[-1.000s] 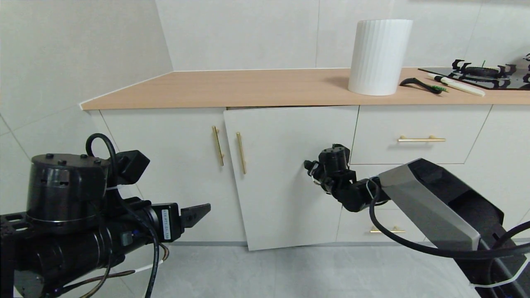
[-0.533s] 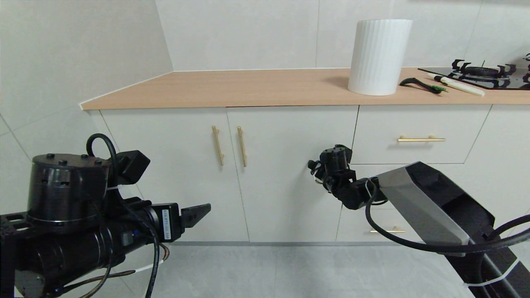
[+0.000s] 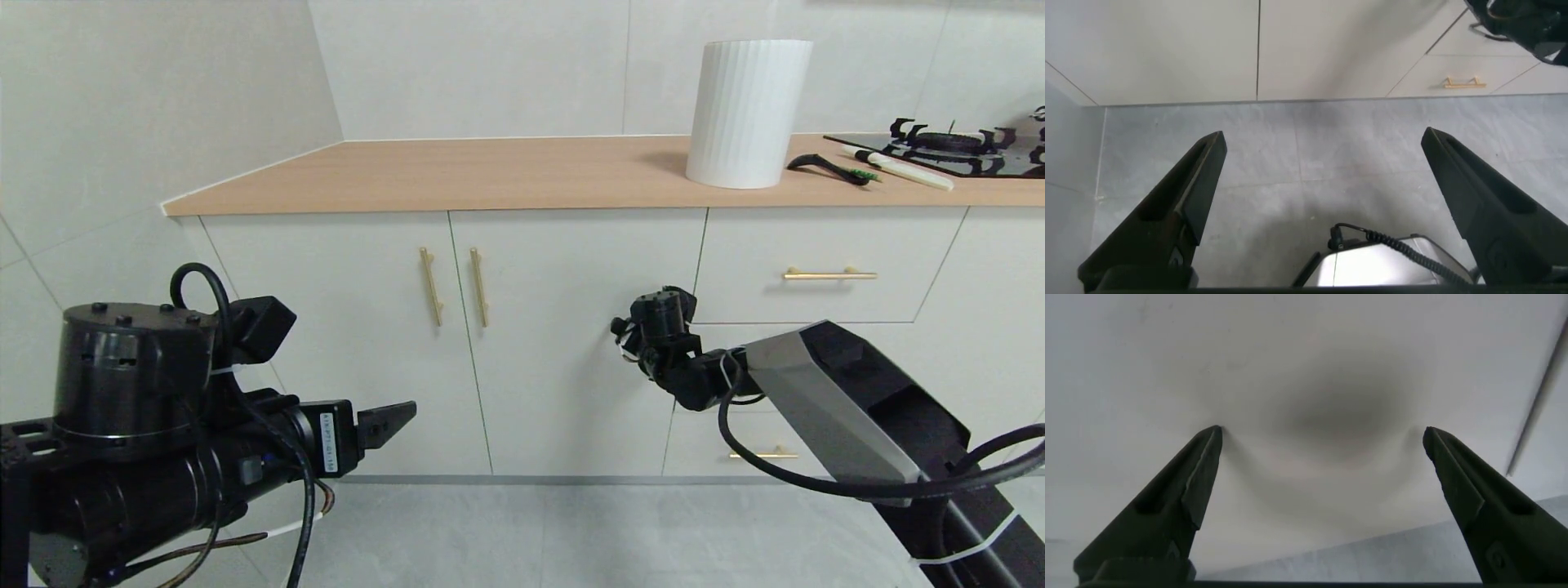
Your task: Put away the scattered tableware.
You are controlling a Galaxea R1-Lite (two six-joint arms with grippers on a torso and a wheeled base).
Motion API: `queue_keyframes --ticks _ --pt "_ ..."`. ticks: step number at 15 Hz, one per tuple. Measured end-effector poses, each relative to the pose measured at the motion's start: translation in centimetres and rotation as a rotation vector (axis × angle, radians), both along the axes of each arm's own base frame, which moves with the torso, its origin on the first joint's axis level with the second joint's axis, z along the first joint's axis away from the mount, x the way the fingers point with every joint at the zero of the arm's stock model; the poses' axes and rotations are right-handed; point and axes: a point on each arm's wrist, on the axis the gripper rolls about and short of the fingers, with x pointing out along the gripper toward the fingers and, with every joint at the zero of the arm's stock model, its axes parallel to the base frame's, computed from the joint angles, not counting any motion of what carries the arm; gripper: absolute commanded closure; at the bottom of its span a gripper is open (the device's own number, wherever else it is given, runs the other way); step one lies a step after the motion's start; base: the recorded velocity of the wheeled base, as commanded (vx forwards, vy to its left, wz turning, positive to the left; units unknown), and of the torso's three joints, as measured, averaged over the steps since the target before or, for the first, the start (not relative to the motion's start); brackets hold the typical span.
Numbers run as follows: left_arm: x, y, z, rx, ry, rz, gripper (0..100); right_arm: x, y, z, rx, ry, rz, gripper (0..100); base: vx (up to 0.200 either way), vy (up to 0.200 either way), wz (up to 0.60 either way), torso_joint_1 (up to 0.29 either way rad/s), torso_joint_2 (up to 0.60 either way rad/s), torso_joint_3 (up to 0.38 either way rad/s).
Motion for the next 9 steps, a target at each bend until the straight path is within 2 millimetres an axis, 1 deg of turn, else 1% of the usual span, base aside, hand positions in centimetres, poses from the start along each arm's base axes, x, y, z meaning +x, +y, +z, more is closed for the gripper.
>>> queue_keyframes --ticks 2,4,5,7,9 --pt "-0.1 0.0 0.1 -0.005 -0.006 0.001 0 -1.2 0.3 0.9 -0.001 0.015 0.014 0 0.0 0.0 0.0 0.0 0.0 0.0" --pt "-0.3 0.2 0.5 -0.008 -0.021 0.007 0 -3.2 0.6 2.5 -0.006 0.04 0.049 0 0.0 0.0 0.0 0.0 0.0 0.0" --pt "-0.5 0.3 0.8 -0.011 -0.036 0.014 0 -4.4 0.5 3.4 -0.008 0.053 0.068 0 0.0 0.0 0.0 0.0 0.0 0.0" --pt "-1.5 0.9 1.9 -0.022 -0.093 0.037 0 -7.8 -0.5 6.3 -0.028 0.052 0.117 0 0.0 0.0 0.0 0.0 0.0 0.0" --pt "-3.0 1.8 3.2 -0.042 -0.163 0.051 0 -11.8 -1.9 8.7 -0.088 0.017 0.172 0 0.0 0.0 0.0 0.0 0.0 0.0"
